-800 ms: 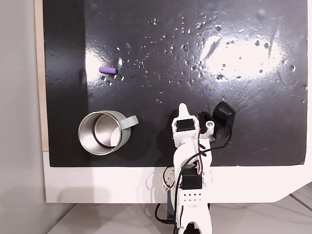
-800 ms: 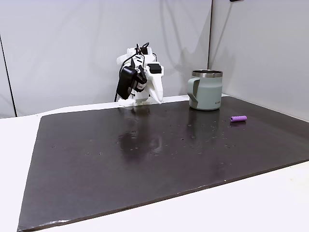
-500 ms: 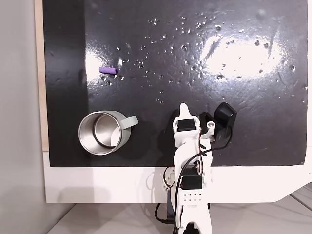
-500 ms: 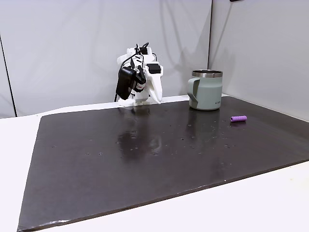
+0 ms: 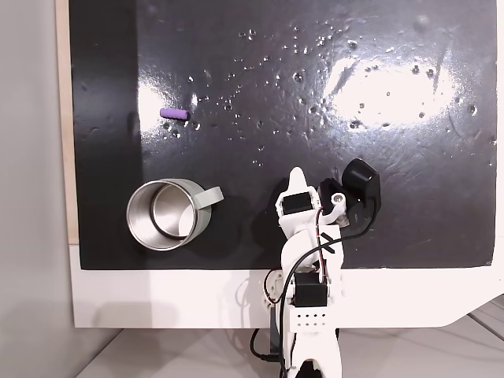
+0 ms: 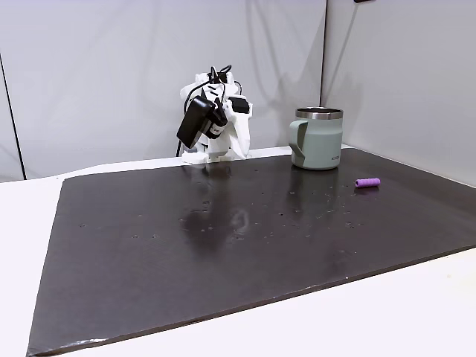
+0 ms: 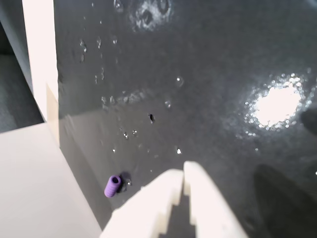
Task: Grasp a pengrip and put it in the cup.
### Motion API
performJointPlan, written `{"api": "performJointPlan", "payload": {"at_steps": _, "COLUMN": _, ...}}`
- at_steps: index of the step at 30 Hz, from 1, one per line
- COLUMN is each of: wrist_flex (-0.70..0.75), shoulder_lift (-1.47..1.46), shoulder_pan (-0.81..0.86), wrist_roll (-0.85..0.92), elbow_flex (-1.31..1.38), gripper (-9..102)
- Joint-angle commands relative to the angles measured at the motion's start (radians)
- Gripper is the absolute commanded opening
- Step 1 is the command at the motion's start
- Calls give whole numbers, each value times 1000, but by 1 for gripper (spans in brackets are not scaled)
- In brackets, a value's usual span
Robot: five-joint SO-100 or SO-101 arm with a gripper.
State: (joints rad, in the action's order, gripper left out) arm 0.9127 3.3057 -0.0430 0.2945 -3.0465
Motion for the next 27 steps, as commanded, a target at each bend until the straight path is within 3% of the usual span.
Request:
{"api": "performJointPlan", "payload": {"at_steps": 1, "wrist_flex": 43, "shoulder_lift": 11, "shoulder_pan": -31, "wrist_roll": 112, "elbow_flex": 141, "gripper": 0}}
{"api": "performJointPlan", "payload": {"at_steps": 15, "wrist_flex": 141, "shoulder_lift": -121, "shoulder_pan": -144, "wrist_roll": 529, "elbow_flex": 502, "gripper": 0}}
{"api": "performJointPlan", "payload": {"at_steps": 27, "wrist_flex": -3, "shoulder_lift": -589, "shoulder_pan": -147, "wrist_roll": 703, "elbow_flex": 776, "gripper": 0}}
